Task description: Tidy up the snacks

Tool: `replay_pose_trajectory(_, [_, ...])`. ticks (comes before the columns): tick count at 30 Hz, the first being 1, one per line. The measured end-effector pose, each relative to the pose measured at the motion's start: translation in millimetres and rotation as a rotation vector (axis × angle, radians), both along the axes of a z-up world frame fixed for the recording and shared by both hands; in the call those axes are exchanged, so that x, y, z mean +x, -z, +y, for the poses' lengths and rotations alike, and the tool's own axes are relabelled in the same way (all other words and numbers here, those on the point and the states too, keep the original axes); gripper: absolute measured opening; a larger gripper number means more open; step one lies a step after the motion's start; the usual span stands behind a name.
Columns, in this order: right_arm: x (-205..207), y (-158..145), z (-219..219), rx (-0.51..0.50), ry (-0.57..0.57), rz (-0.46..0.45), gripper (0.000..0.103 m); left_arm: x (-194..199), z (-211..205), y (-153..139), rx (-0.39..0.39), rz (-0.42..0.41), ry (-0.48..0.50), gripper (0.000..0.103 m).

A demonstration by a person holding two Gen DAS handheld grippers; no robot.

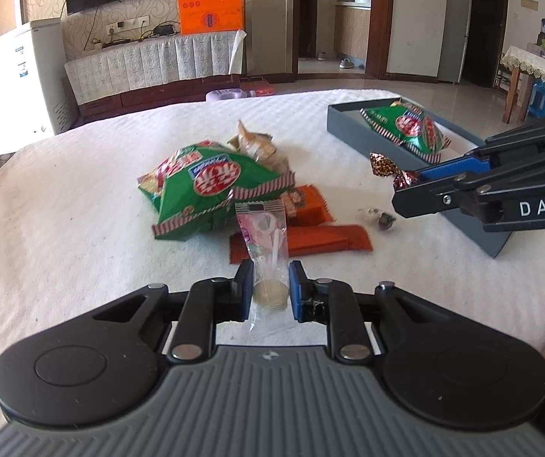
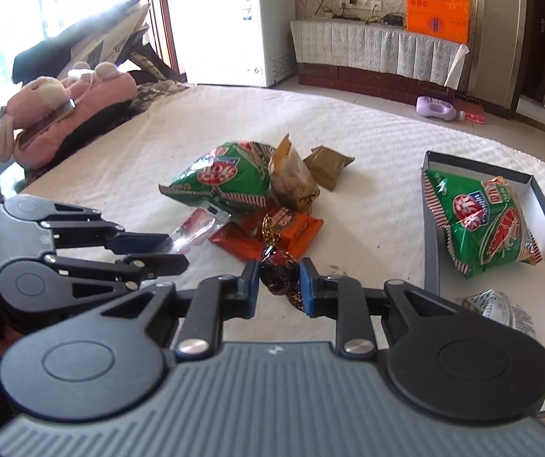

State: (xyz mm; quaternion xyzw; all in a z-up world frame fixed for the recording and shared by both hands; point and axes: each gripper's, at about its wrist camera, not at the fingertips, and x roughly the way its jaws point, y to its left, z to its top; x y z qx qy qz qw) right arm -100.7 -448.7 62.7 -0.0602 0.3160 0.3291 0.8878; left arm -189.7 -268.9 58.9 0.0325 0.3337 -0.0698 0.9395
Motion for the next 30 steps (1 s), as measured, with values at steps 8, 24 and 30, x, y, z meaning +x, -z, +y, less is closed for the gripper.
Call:
replay_pose_trajectory(8, [2, -7, -18, 0.039, 0.053, -0.028, 0.026, 10, -26, -5, -0.009, -0.001, 0.044, 0.023])
replay_pose_trajectory(24, [11, -25, -62, 0.135, 0.178, -0.081, 0.026, 52, -66, -27, -0.013, -0.045, 0.124, 0.023])
replay_pose_trajectory(30, [18, -25, -87, 0.165, 0.25, -0.076, 0.026, 68, -88, -30, -0.021, -0.055, 0.17, 0.023])
